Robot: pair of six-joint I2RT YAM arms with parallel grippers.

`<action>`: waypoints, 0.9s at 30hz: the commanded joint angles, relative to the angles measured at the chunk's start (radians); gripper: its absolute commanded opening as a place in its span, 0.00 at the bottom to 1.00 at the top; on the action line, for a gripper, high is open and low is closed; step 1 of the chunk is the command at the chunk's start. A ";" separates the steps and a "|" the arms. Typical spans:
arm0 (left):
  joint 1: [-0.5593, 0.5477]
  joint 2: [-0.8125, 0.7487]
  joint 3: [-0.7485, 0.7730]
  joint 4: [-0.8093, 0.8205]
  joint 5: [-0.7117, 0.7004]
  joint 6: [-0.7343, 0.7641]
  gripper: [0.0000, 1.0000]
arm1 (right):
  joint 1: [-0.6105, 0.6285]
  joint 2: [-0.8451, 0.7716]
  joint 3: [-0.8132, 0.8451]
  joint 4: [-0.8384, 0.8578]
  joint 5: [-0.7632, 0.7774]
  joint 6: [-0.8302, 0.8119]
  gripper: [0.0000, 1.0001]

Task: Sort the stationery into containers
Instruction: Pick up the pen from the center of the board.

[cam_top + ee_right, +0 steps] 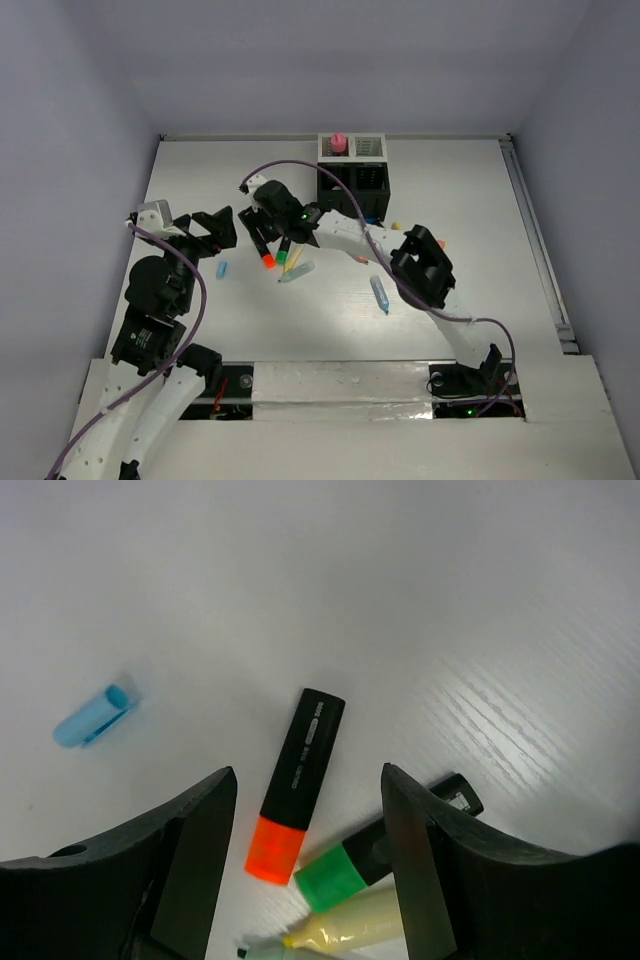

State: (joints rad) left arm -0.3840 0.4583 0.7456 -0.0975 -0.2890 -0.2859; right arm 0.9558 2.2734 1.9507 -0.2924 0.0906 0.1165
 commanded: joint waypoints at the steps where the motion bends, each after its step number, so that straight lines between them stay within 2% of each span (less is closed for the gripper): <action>1: 0.008 -0.012 0.021 0.032 -0.007 0.001 0.99 | -0.006 0.058 0.138 -0.097 0.048 0.048 0.65; 6: 0.008 -0.017 0.021 0.033 -0.001 -0.001 0.99 | 0.003 0.170 0.254 -0.185 0.021 0.081 0.65; 13: 0.008 -0.020 0.021 0.035 0.004 -0.001 0.99 | 0.003 0.245 0.286 -0.192 0.023 0.117 0.63; 16: 0.008 -0.023 0.021 0.035 0.005 -0.002 0.99 | 0.003 0.270 0.303 -0.197 0.020 0.123 0.60; 18: 0.008 -0.026 0.018 0.035 0.005 -0.002 0.99 | 0.003 0.296 0.326 -0.212 0.017 0.127 0.51; 27: 0.008 -0.036 0.018 0.033 0.007 -0.004 0.99 | 0.012 0.353 0.364 -0.263 0.055 0.126 0.44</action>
State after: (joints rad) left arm -0.3840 0.4370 0.7456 -0.0982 -0.2878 -0.2859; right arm 0.9543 2.5786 2.2894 -0.4992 0.1188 0.2359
